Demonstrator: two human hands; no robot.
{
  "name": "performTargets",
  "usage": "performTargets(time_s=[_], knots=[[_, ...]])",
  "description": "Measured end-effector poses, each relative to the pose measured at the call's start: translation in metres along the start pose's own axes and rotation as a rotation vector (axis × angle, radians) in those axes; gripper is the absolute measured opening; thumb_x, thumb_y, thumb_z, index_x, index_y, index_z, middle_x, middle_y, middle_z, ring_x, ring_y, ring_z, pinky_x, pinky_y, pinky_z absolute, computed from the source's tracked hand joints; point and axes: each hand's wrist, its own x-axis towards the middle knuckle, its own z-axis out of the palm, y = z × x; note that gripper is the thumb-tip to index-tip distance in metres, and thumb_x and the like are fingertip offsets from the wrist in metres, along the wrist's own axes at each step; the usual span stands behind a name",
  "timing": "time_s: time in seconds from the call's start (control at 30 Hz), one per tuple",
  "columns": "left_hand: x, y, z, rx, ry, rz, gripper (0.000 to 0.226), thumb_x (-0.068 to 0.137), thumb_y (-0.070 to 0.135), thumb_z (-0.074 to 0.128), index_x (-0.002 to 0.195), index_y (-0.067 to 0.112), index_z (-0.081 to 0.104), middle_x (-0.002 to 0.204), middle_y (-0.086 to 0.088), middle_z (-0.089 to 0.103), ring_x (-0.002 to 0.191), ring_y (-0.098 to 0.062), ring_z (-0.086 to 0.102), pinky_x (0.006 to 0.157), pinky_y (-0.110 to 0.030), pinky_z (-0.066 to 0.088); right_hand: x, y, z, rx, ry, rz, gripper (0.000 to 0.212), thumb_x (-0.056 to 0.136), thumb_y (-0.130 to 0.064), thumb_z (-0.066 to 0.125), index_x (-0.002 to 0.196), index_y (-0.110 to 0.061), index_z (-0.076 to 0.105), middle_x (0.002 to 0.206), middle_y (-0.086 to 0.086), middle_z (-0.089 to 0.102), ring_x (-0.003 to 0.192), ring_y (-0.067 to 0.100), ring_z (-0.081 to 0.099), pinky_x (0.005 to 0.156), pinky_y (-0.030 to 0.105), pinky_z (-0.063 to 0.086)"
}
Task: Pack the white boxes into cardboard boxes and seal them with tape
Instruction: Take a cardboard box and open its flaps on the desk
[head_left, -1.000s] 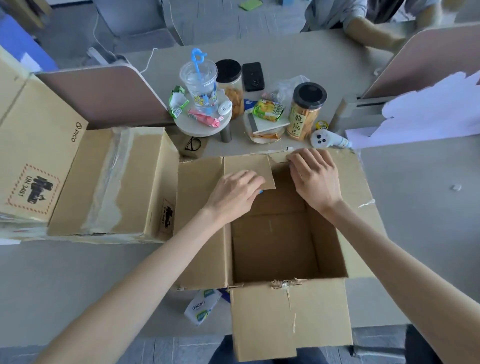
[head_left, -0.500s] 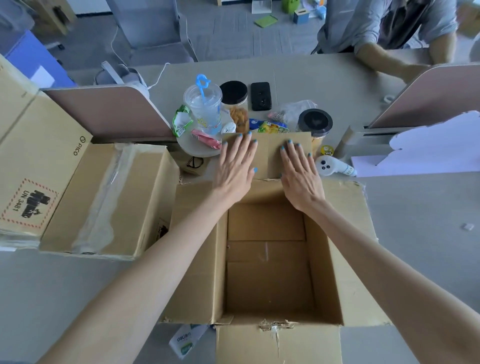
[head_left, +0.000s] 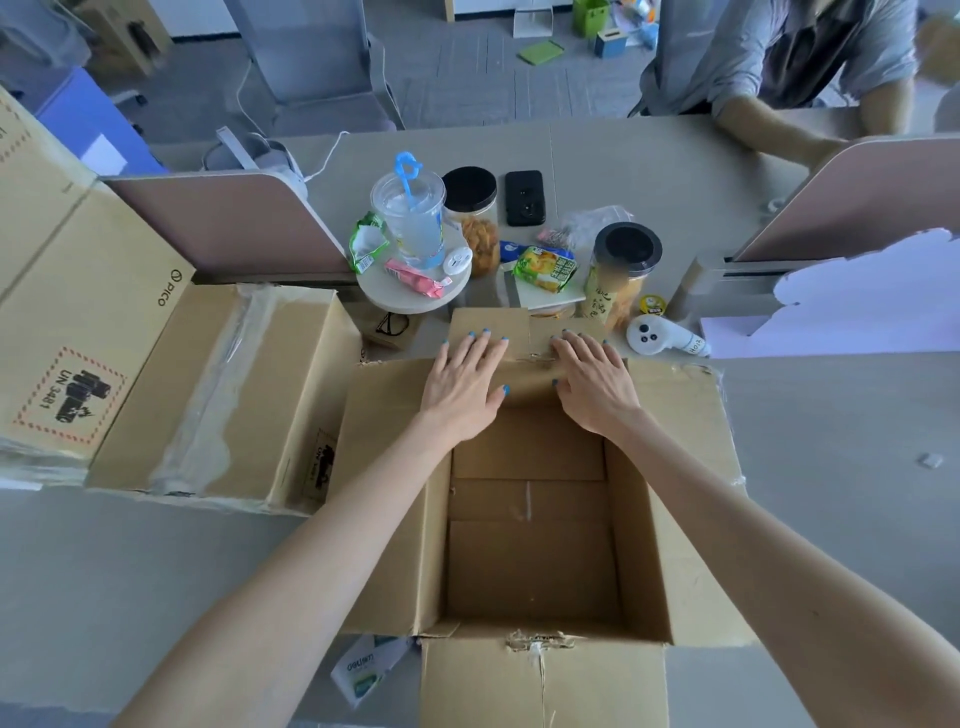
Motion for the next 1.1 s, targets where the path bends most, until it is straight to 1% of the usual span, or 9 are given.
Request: performTargets(time_s=[0.1, 0.2, 0.3, 0.5, 0.63, 0.73, 0.83, 0.93, 1.1], knots=[[-0.014, -0.002, -0.013, -0.015, 0.078, -0.008, 0.064, 0.103, 0.039, 0.040, 0.158, 0.023, 0.012, 0.165, -0.002, 0.014, 0.151, -0.021, 0.012, 0.123, -0.046, 0.010, -0.007, -0.009, -0.016, 0.013, 0.084, -0.030, 0.053, 0.098, -0.028, 0.050, 0.146, -0.013, 0.035, 0.156, 0.006, 0.033, 0.142, 0.025, 0.032, 0.117, 0.040, 0.024], [-0.034, -0.012, -0.026, -0.009, 0.152, -0.034, 0.057, 0.102, 0.038, 0.043, 0.154, 0.022, 0.027, 0.163, -0.002, 0.022, 0.150, -0.021, 0.018, 0.121, -0.045, 0.014, -0.013, -0.030, -0.035, 0.009, 0.139, -0.096, 0.048, 0.100, -0.030, 0.048, 0.144, -0.014, 0.038, 0.153, 0.006, 0.037, 0.140, 0.025, 0.035, 0.115, 0.039, 0.025], [-0.060, -0.026, -0.039, -0.034, 0.198, -0.080, 0.052, 0.099, 0.034, 0.047, 0.148, 0.019, 0.039, 0.160, -0.004, 0.028, 0.148, -0.022, 0.022, 0.119, -0.044, 0.016, -0.020, -0.059, -0.050, 0.006, 0.152, -0.168, 0.047, 0.100, -0.032, 0.046, 0.144, -0.015, 0.039, 0.152, 0.005, 0.038, 0.139, 0.024, 0.036, 0.114, 0.037, 0.025], [-0.138, -0.066, -0.056, -0.047, 0.299, -0.202, 0.048, 0.095, 0.031, 0.052, 0.141, 0.018, 0.049, 0.153, -0.004, 0.040, 0.142, -0.023, 0.034, 0.117, -0.046, 0.024, -0.040, -0.139, -0.066, -0.018, 0.157, -0.296, 0.044, 0.100, -0.036, 0.045, 0.137, -0.014, 0.044, 0.142, 0.004, 0.046, 0.133, 0.023, 0.042, 0.108, 0.035, 0.032], [-0.202, -0.107, -0.067, -0.035, 0.343, -0.279, 0.043, 0.096, 0.030, 0.053, 0.136, 0.016, 0.054, 0.146, -0.005, 0.048, 0.134, -0.025, 0.044, 0.111, -0.043, 0.030, -0.057, -0.208, -0.067, -0.006, 0.134, -0.374, 0.044, 0.099, -0.036, 0.044, 0.137, -0.015, 0.044, 0.141, 0.003, 0.045, 0.130, 0.022, 0.044, 0.104, 0.036, 0.036], [-0.259, -0.144, -0.074, -0.015, 0.353, -0.326, 0.044, 0.098, 0.032, 0.050, 0.138, 0.014, 0.052, 0.142, -0.004, 0.052, 0.130, -0.024, 0.048, 0.110, -0.041, 0.031, -0.071, -0.271, -0.064, -0.001, 0.125, -0.424, 0.043, 0.099, -0.032, 0.044, 0.138, -0.015, 0.043, 0.142, 0.002, 0.044, 0.131, 0.021, 0.043, 0.103, 0.035, 0.033], [-0.321, -0.189, -0.076, -0.015, 0.372, -0.362, 0.041, 0.098, 0.032, 0.050, 0.135, 0.014, 0.054, 0.135, -0.004, 0.058, 0.124, -0.026, 0.052, 0.107, -0.041, 0.035, -0.087, -0.340, -0.060, 0.026, 0.117, -0.466, 0.045, 0.101, -0.036, 0.042, 0.141, -0.017, 0.041, 0.145, 0.001, 0.042, 0.132, 0.021, 0.043, 0.104, 0.036, 0.033], [-0.385, -0.238, -0.076, -0.027, 0.365, -0.397, 0.042, 0.097, 0.031, 0.049, 0.137, 0.016, 0.053, 0.138, -0.002, 0.056, 0.128, -0.024, 0.049, 0.110, -0.043, 0.033, -0.106, -0.413, -0.053, 0.050, 0.110, -0.505, 0.046, 0.102, -0.037, 0.041, 0.143, -0.016, 0.039, 0.146, 0.002, 0.041, 0.131, 0.021, 0.043, 0.104, 0.036, 0.034], [-0.481, -0.316, -0.072, -0.014, 0.382, -0.470, 0.041, 0.099, 0.032, 0.049, 0.138, 0.019, 0.052, 0.139, -0.002, 0.055, 0.129, -0.023, 0.049, 0.112, -0.041, 0.031, -0.131, -0.524, -0.043, 0.046, 0.132, -0.562, 0.045, 0.102, -0.036, 0.040, 0.142, -0.016, 0.041, 0.145, 0.002, 0.043, 0.130, 0.021, 0.045, 0.102, 0.037, 0.036]])
